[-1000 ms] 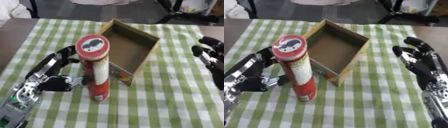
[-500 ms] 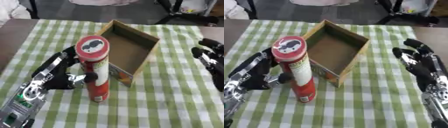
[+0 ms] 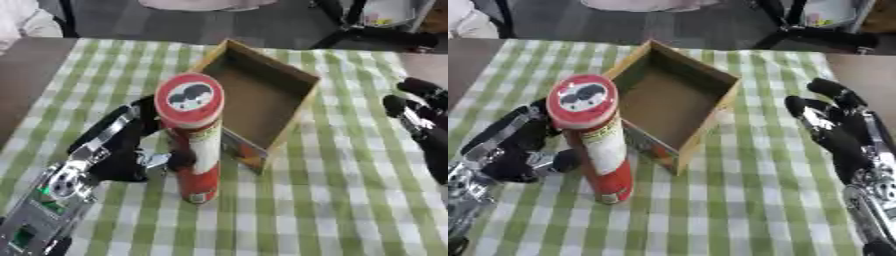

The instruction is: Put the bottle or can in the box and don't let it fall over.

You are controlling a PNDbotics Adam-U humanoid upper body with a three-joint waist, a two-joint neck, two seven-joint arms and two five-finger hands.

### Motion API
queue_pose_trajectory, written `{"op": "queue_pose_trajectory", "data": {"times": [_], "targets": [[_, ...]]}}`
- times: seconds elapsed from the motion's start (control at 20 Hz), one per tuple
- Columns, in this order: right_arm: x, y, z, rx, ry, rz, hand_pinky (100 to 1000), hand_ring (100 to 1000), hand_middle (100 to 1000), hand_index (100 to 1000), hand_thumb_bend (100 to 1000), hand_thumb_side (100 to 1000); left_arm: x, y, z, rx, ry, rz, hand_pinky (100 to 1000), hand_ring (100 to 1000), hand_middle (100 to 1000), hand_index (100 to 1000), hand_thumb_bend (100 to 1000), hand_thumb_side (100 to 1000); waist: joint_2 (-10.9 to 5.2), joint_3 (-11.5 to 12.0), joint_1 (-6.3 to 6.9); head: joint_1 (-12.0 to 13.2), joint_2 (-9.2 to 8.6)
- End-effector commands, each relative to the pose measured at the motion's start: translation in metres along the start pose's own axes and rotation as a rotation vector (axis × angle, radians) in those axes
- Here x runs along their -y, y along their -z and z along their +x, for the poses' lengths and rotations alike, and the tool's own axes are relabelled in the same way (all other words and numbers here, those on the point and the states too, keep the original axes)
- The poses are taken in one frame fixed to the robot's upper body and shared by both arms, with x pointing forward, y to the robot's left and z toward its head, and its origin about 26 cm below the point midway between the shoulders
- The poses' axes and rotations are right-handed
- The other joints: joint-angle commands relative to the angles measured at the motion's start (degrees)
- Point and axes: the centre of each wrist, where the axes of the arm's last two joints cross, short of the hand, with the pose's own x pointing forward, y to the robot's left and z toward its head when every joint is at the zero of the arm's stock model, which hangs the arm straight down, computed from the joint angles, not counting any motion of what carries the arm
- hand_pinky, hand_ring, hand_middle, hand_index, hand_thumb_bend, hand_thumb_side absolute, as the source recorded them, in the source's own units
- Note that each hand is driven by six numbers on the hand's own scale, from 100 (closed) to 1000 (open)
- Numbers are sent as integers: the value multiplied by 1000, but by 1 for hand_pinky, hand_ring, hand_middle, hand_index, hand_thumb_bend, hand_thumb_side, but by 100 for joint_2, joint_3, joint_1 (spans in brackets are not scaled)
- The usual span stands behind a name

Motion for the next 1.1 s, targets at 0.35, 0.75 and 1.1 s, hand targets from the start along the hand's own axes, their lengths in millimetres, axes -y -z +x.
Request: {"op": "queue_pose_trajectory", "data": {"times": [0.35,0.75,1.1], "targets": [[1,2,4,12,-3,7,763,740,786,782,604,255,0,9,3,-21,56,39,817,1000,822,868,747,434,-44,-24,-4,28,-90],[0,2,3,7,0,11,762,738,785,781,603,251,5,15,1,-17,-1,28,772,970,812,862,753,454,-20,-53,-13,53,-100],[-1,3,3,6,2,14,763,736,784,781,603,250,6,19,3,-14,-25,18,756,943,787,846,751,444,-11,-80,-12,69,-114]]}}
